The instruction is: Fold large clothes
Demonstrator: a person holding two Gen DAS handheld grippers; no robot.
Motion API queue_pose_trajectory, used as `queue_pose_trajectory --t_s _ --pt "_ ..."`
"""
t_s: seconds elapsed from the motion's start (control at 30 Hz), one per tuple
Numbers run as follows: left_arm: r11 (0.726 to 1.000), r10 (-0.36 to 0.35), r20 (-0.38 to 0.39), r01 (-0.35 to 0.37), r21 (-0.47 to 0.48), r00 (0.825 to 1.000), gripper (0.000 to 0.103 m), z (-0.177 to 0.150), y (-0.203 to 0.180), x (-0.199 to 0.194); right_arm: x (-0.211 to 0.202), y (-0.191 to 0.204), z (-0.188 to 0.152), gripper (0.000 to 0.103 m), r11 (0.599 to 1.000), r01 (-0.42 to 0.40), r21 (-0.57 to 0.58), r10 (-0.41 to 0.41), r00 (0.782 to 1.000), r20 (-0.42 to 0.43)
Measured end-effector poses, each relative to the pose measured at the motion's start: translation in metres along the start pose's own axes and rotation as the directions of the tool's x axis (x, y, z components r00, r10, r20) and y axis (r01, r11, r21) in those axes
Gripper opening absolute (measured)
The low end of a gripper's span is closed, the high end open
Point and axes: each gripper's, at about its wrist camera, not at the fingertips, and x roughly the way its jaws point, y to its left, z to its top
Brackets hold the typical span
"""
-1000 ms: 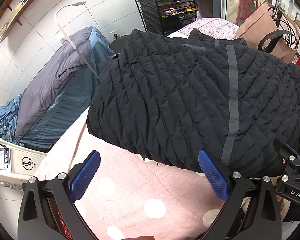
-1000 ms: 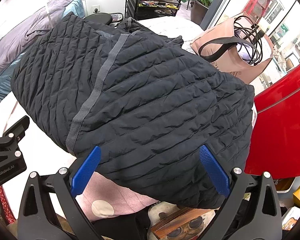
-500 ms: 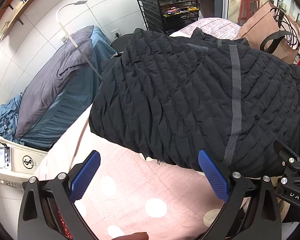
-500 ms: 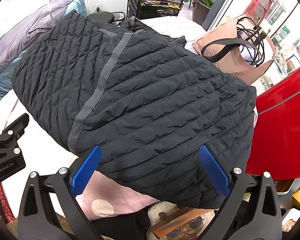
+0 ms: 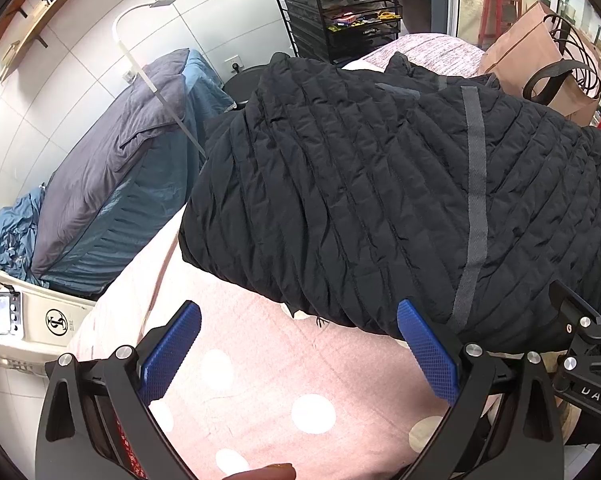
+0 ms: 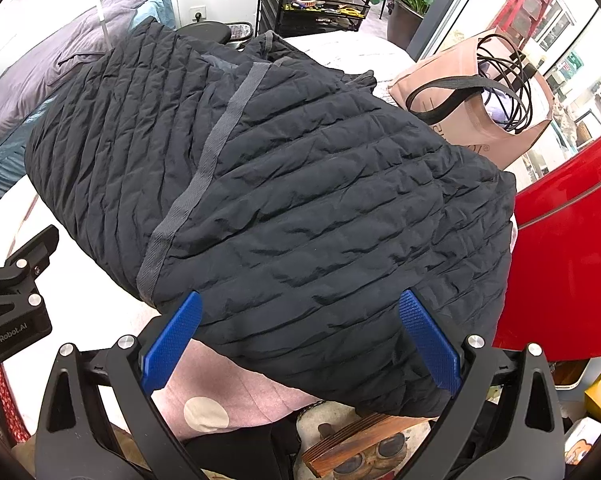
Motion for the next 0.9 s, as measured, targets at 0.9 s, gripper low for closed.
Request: queue_pose_trajectory --t_s 0.9 --pt "1.0 0.005 -0.004 -0.005 0.0 1.0 0.097 -0.0012 -0.0004 0.0021 0.0023 0.0015 0.0025 0.097 1.0 -0.003 -0.01 0.003 1.0 -0.002"
